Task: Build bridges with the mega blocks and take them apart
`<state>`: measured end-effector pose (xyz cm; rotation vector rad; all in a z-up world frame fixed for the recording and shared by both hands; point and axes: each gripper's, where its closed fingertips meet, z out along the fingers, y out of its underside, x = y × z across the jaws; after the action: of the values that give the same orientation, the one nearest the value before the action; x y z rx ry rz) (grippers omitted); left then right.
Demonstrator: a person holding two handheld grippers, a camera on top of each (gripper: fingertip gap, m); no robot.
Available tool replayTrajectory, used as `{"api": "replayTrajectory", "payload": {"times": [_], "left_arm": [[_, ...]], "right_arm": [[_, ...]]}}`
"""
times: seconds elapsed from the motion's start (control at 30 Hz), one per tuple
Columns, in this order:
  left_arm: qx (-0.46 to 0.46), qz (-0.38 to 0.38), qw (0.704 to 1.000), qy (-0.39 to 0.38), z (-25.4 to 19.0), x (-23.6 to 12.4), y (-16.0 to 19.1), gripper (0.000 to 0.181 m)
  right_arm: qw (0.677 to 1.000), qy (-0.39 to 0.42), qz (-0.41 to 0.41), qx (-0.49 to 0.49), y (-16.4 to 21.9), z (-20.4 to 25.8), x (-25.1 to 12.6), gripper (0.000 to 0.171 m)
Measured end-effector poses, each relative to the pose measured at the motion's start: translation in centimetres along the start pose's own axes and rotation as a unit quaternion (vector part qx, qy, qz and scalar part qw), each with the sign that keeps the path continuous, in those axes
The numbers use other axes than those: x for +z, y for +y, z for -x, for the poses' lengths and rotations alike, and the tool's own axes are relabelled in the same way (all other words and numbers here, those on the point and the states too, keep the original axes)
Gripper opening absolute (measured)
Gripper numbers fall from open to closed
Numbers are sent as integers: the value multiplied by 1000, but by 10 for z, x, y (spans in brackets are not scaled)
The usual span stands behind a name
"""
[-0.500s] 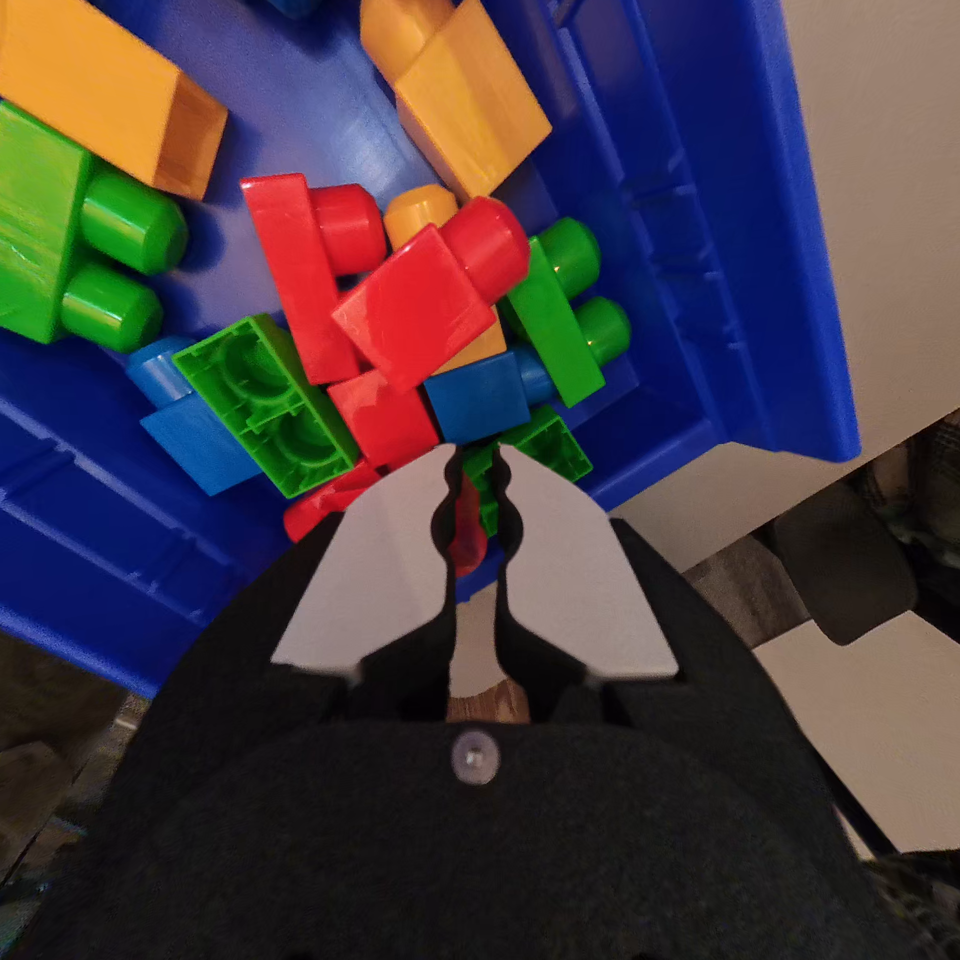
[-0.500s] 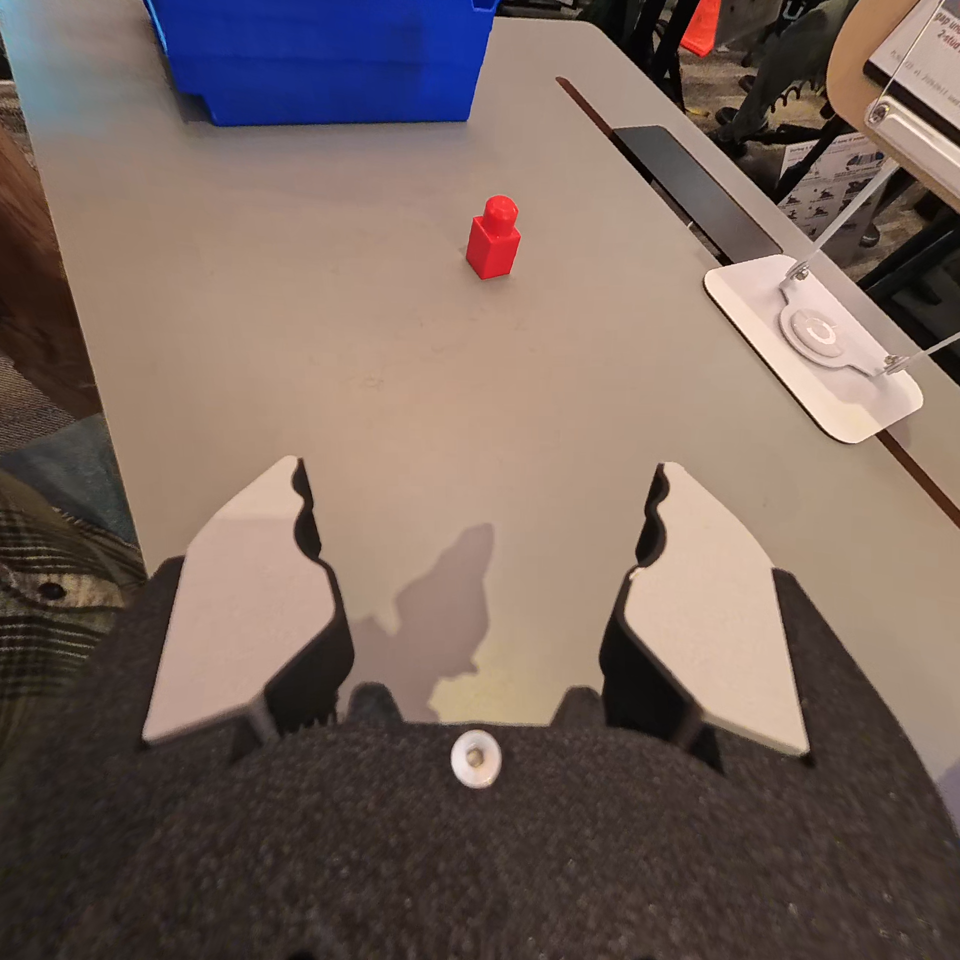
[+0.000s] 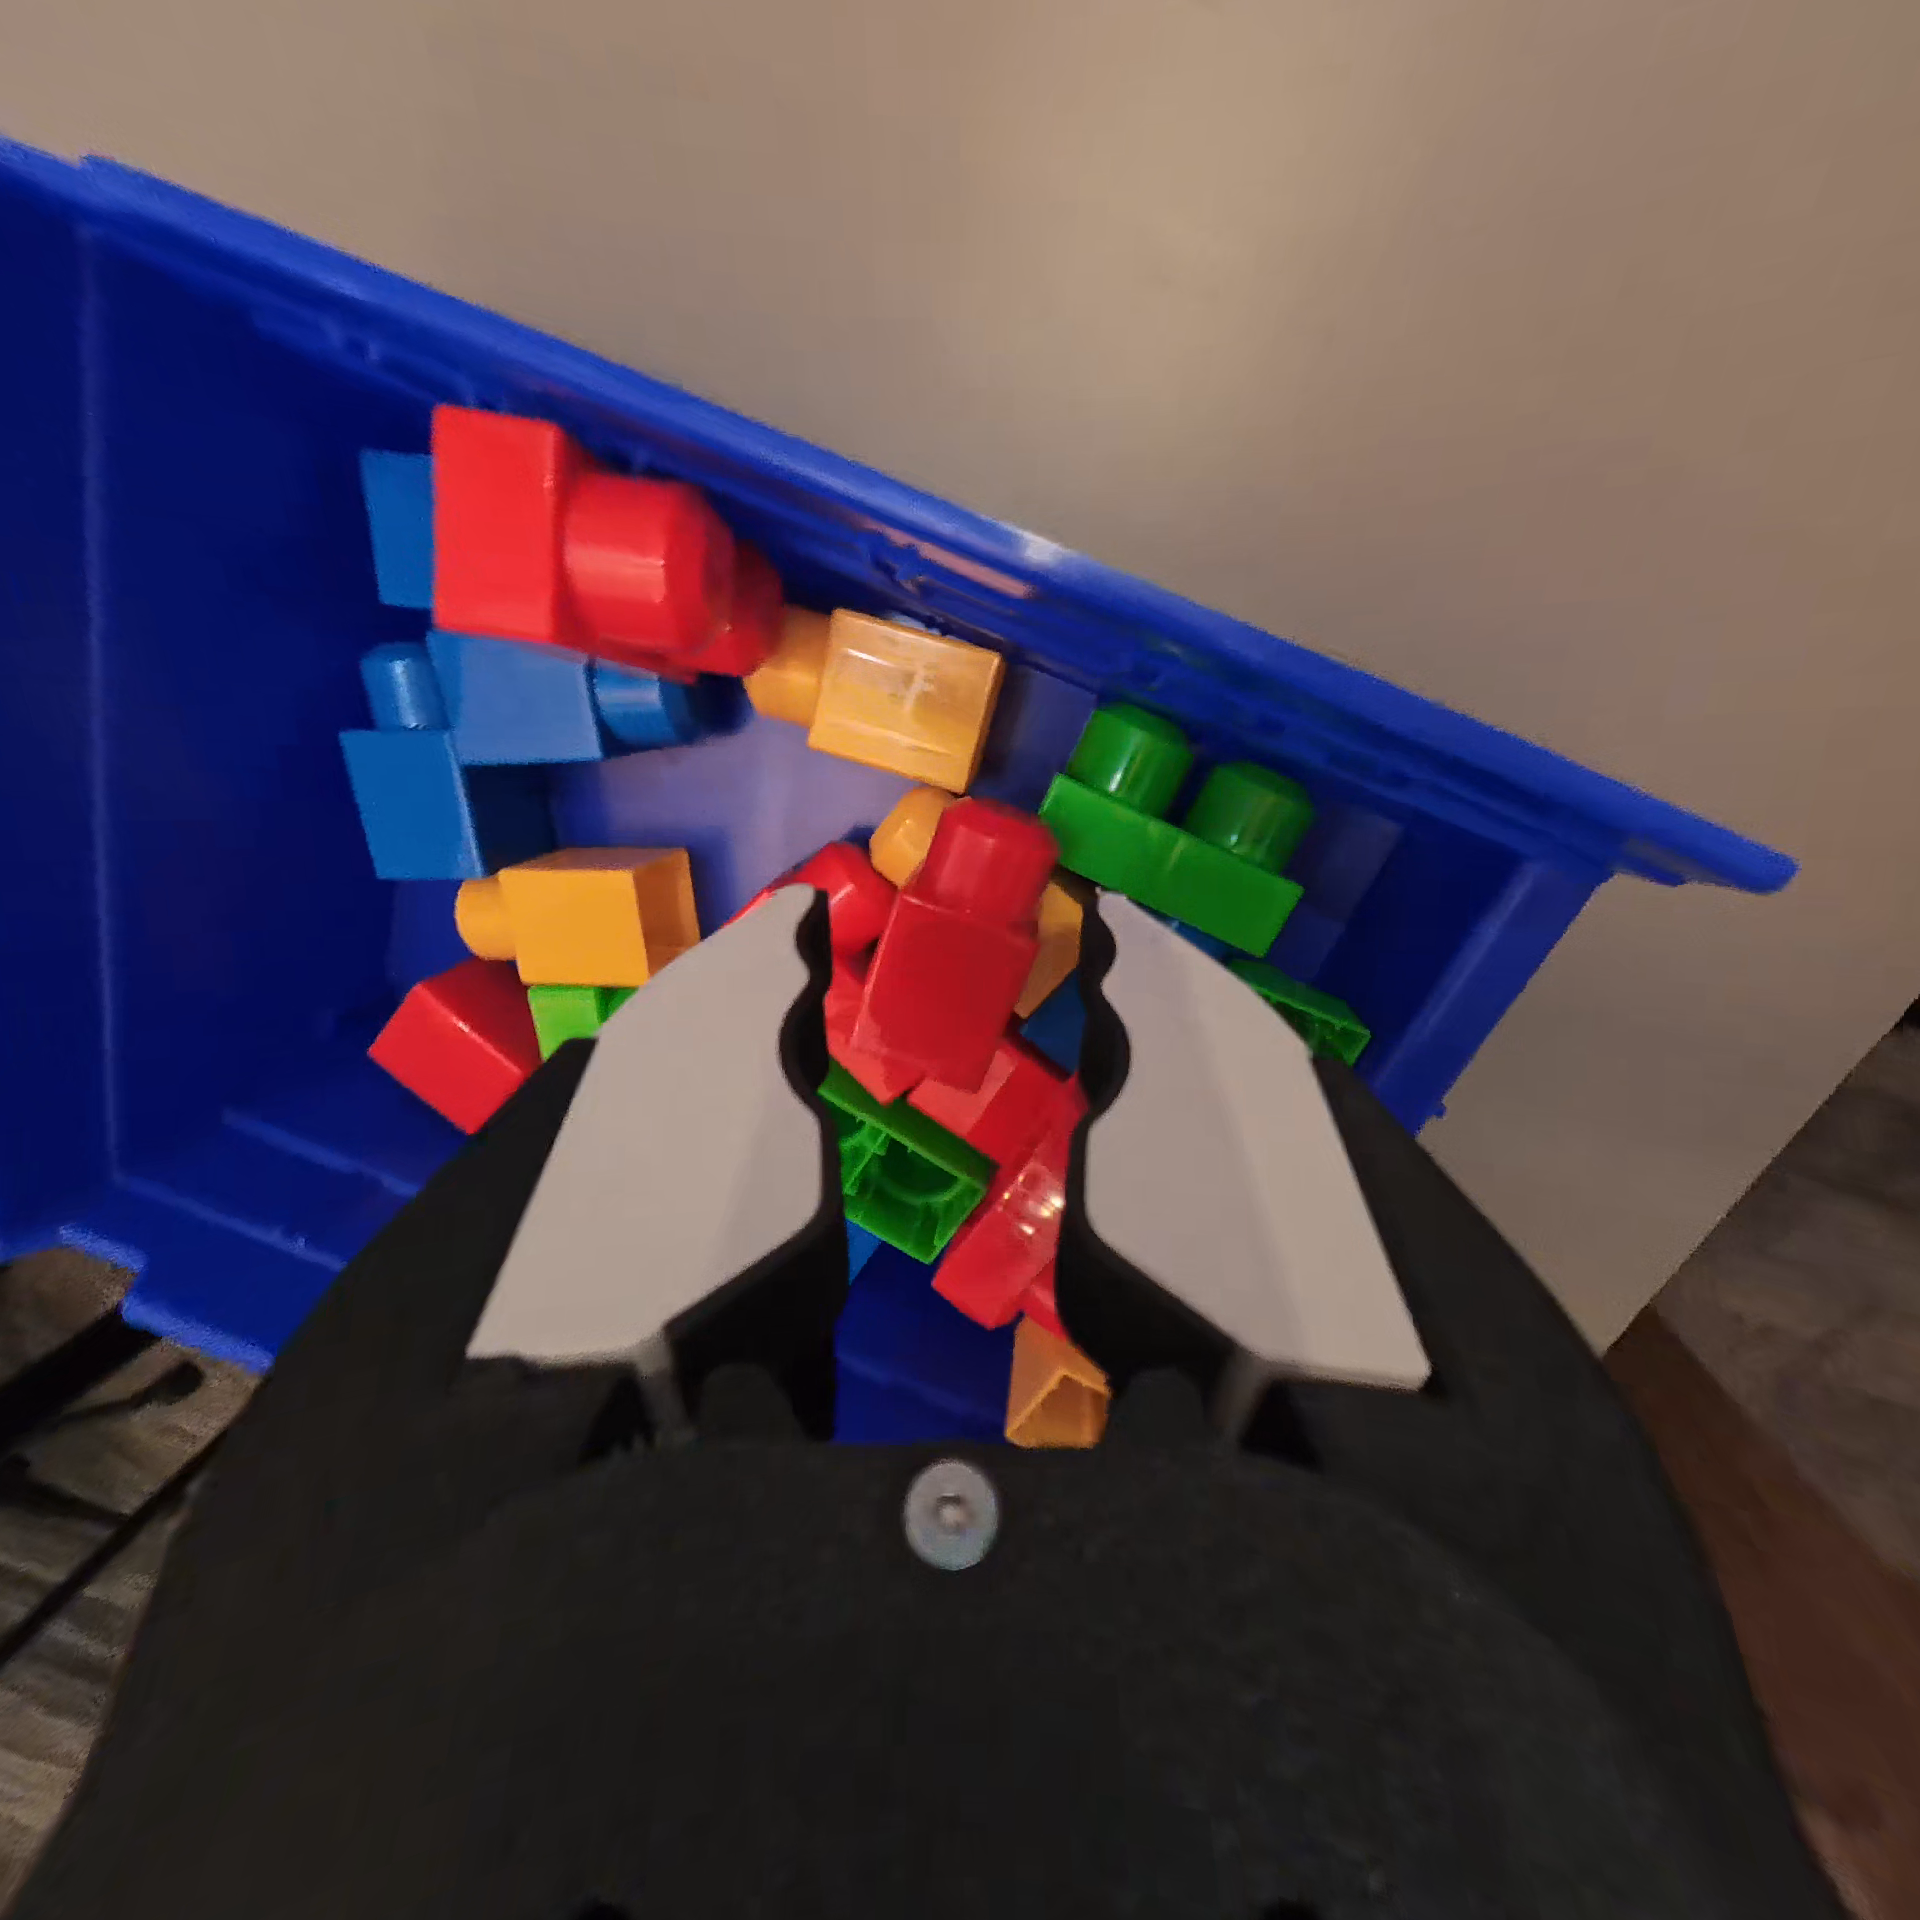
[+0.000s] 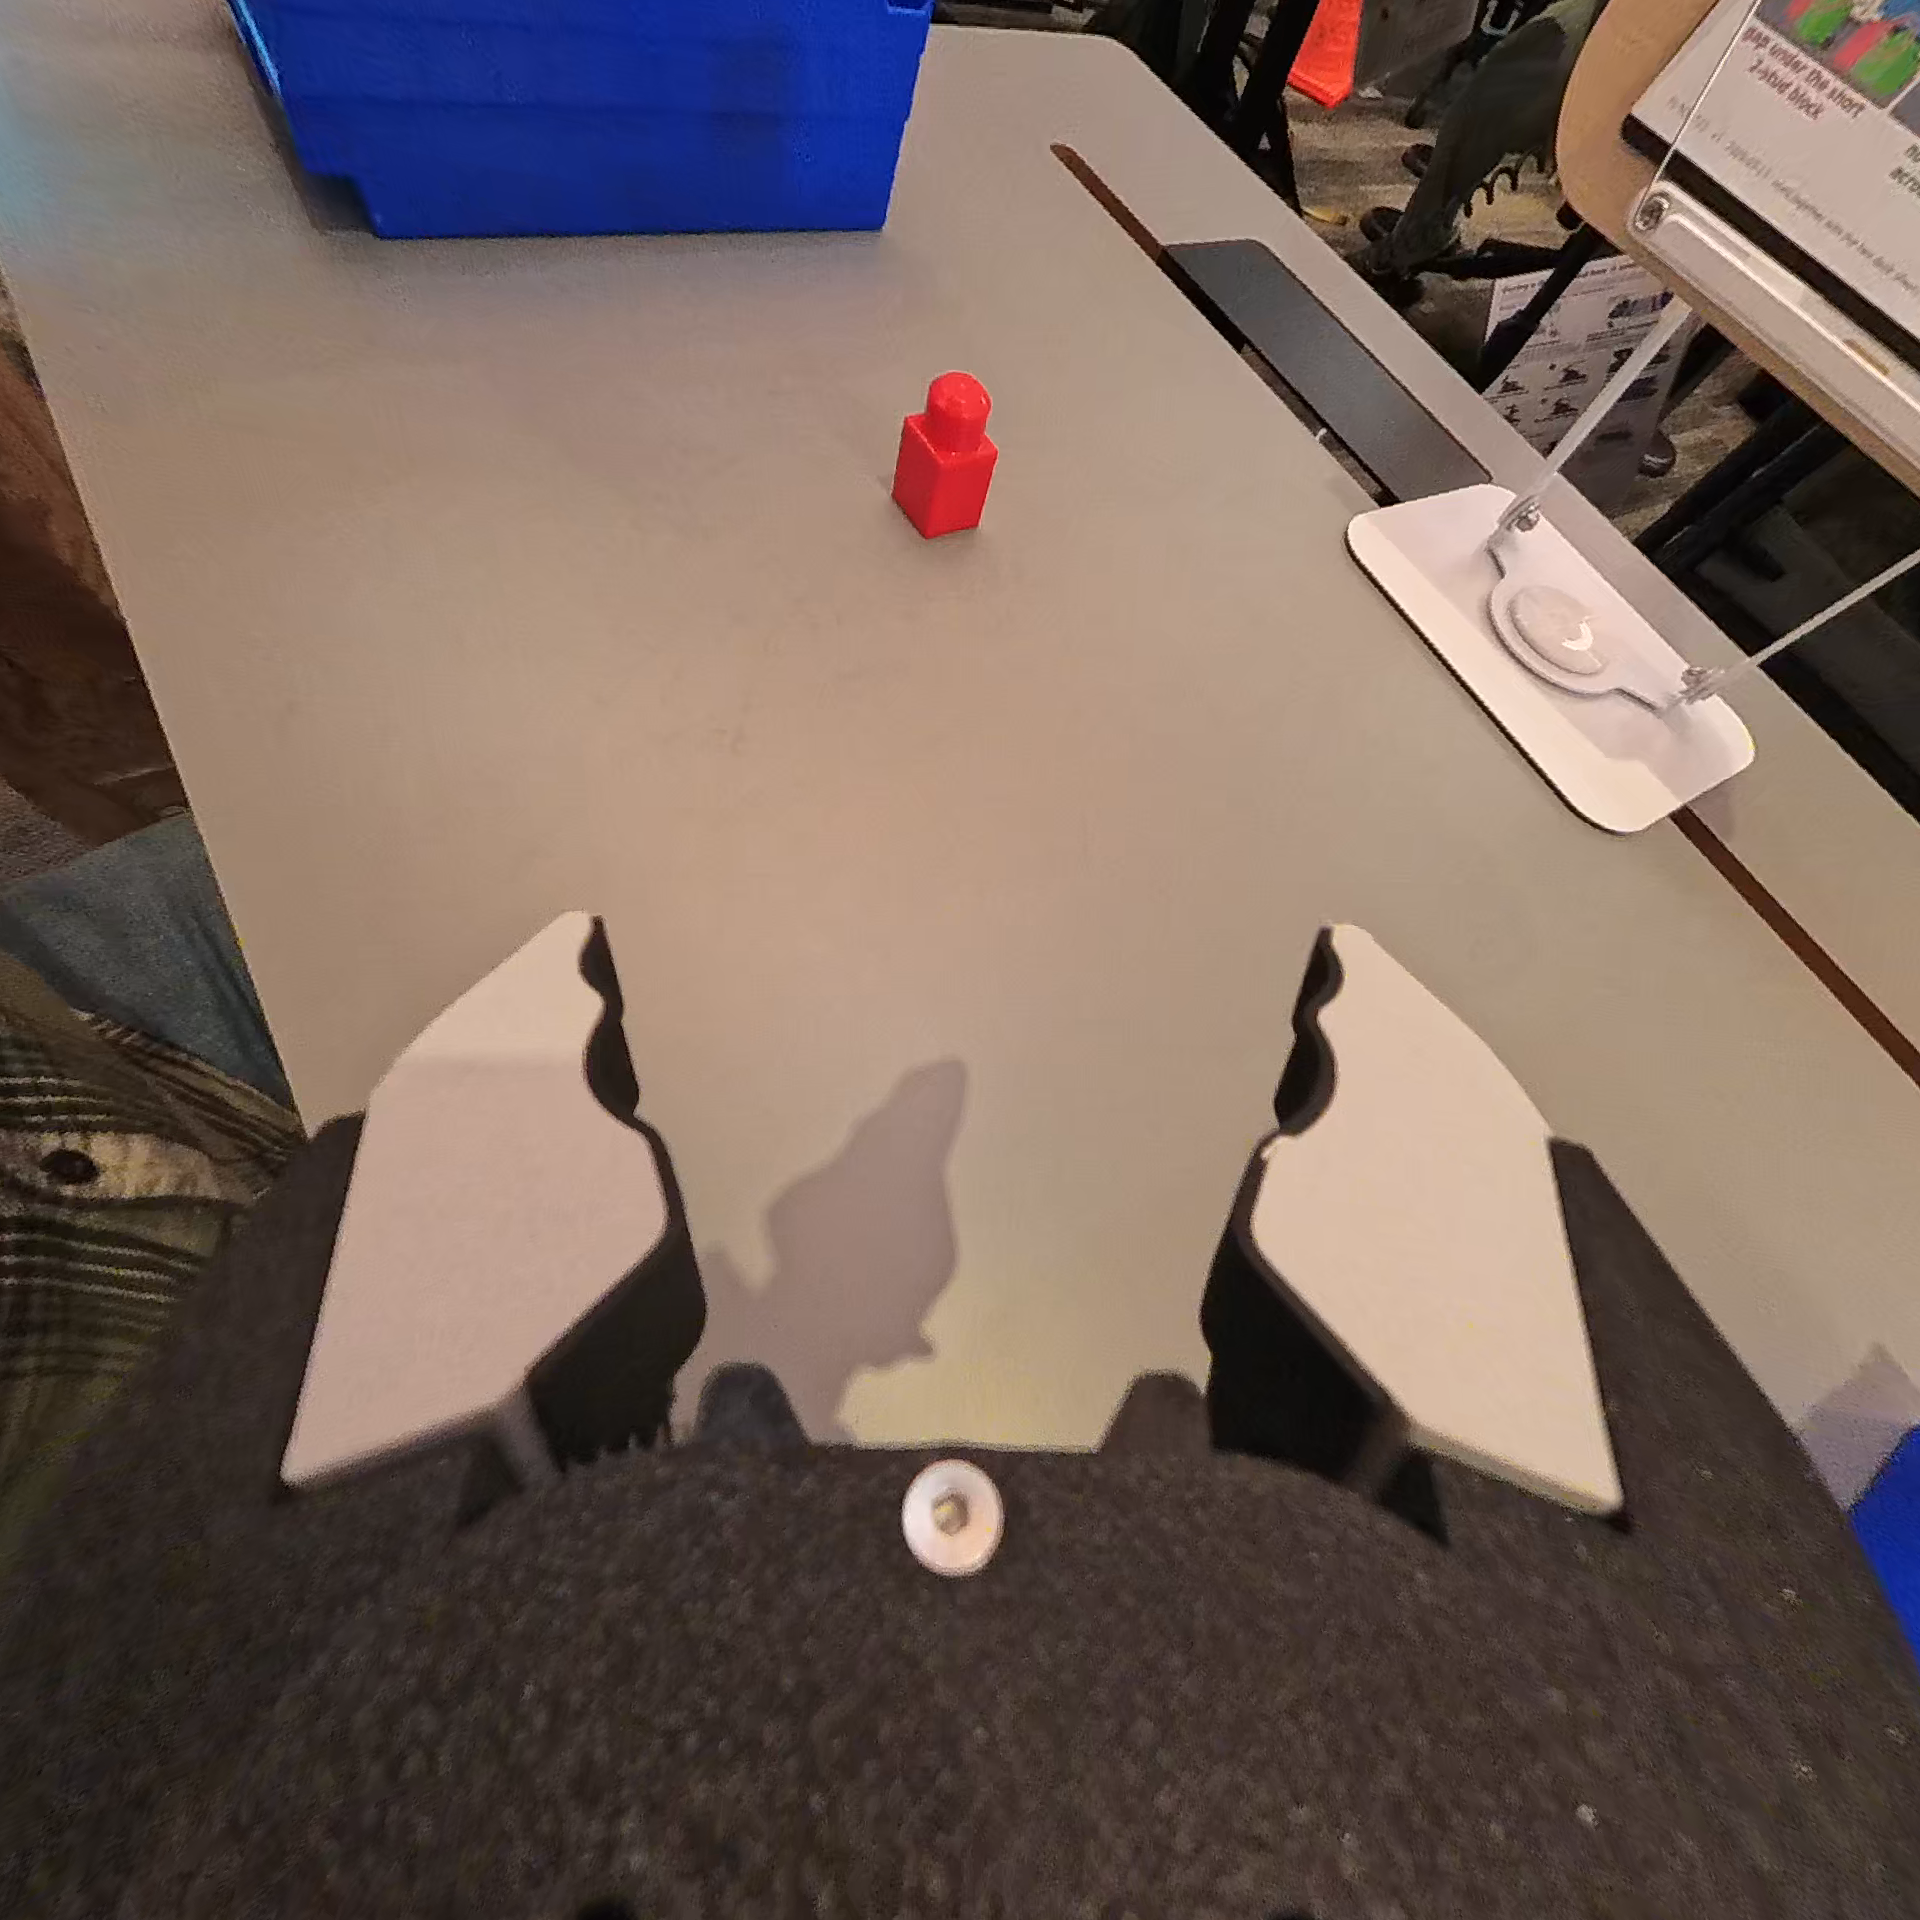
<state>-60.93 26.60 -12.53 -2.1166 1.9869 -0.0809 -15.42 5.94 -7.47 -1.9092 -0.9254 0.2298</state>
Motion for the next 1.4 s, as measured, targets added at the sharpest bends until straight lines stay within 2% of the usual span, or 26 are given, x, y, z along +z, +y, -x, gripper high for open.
{"api": "replayTrajectory", "payload": {"times": [0.27, 0.57, 0.7, 0.8, 0.9, 0.97, 1.03, 1.1, 1.2, 1.3, 1.4], "left_arm": [[63, 129, 989, 37, -5, 20, 7, 40], [76, 201, 975, 52, -9, 39, 21, 31], [41, 195, 979, 34, -1, 35, 22, 31], [-5, 126, 992, -7, 17, 18, 8, 30], [-55, -26, 995, -75, 43, -19, -37, 30], [-92, -171, 976, -99, 48, -52, -90, 30], [-120, -302, 942, -83, 40, -75, -144, 30], [-128, -379, 915, -40, 22, -77, -186, 30], [-124, -385, 914, 21, -4, -41, -222, 30], [-137, -372, 916, 66, -15, 2, -236, 30], [-151, -387, 904, 96, -15, 29, -244, 30]], "right_arm": [[1000, 2, 4, -2, -2, 2, 1, 121], [1000, 7, 3, 0, 0, -1, -1, 122], [1000, 9, -1, 3, 2, -2, -5, 121], [1000, 12, -5, 5, 5, -3, -9, 121], [1000, 14, -12, 10, 8, -4, -15, 121], [1000, 13, -16, 14, 10, -4, -16, 121], [1000, 10, -22, 15, 11, -4, -18, 121], [1000, 8, -26, 14, 11, -2, -20, 121], [999, 9, -29, 12, 13, -1, -26, 120], [999, 13, -35, 17, 16, -2, -37, 120], [999, 18, -37, 21, 22, -3, -46, 120]]}}
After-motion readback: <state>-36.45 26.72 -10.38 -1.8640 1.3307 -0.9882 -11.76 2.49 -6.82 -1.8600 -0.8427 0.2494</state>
